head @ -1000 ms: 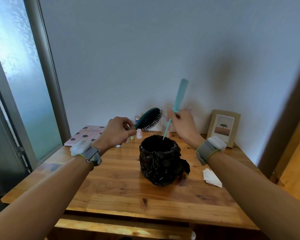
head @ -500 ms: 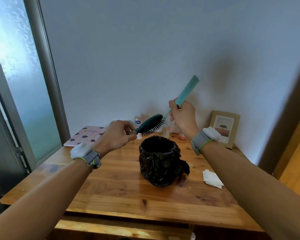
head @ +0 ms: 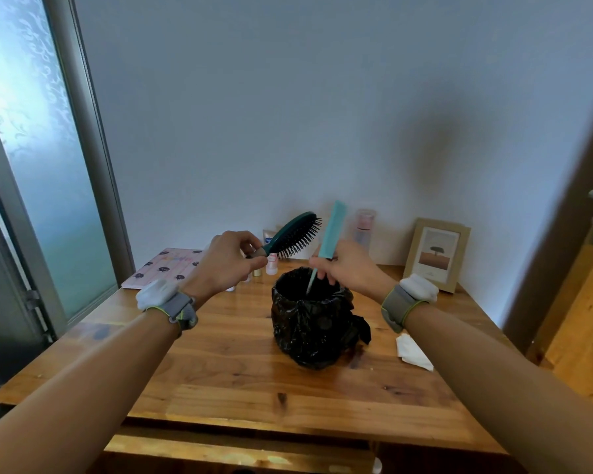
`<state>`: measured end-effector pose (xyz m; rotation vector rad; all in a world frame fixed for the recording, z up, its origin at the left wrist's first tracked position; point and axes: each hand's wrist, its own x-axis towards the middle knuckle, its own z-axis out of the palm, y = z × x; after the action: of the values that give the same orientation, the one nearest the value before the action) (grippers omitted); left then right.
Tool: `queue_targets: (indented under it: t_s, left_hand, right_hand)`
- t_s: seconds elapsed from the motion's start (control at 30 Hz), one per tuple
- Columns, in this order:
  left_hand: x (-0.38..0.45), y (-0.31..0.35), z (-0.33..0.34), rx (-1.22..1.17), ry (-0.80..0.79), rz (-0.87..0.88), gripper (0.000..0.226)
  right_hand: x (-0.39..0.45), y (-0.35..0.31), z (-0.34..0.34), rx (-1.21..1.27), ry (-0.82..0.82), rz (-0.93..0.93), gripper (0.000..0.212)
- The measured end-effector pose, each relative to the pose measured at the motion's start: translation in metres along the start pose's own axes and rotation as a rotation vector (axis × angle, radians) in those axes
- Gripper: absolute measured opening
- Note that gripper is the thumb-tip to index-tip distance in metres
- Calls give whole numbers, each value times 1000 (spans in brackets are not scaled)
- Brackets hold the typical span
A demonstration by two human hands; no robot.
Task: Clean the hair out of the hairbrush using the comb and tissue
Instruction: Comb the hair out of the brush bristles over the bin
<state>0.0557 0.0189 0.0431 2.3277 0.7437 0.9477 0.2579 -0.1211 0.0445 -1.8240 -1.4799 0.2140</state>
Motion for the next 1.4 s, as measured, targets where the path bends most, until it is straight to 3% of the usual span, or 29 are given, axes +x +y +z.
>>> queue_targets:
  t_s: [0.13,0.33,0.5,0.73,0.83,0.97,1.2,1.3,1.4]
  left_hand:
    - [2,0,1,25,10,6,15]
    - [5,4,0,50,16,4,15]
    - [5,6,0,66,15,9,16]
    - [2,6,-5,42,5,6,17]
    - [-1,4,-8,42,-9,19,16]
    - [-3,7,-10,27,-15,39,17]
    - [-4,10,-12,4,0,39,19]
    - [-4,9,-13,9,8,38,18]
    - [-5,7,-13,8,11,33,18]
  right_hand:
    - [-6,7,-11,10,-49,-1,14]
    - [-6,-1,-27,339,402,-14,22]
    - [-3,-13,-34,509,566,-116,36]
    - [0,-21,-30,511,798,-141,22]
    - [-2,-20,-25,530,767,-114,18]
    - [-3,-17,-16,563,541,-36,13]
    - [-4,-7,-15,573,335,92,14]
    - [-6,7,-17,533,351,116,16]
    - [-5,17,-22,621,517,151,27]
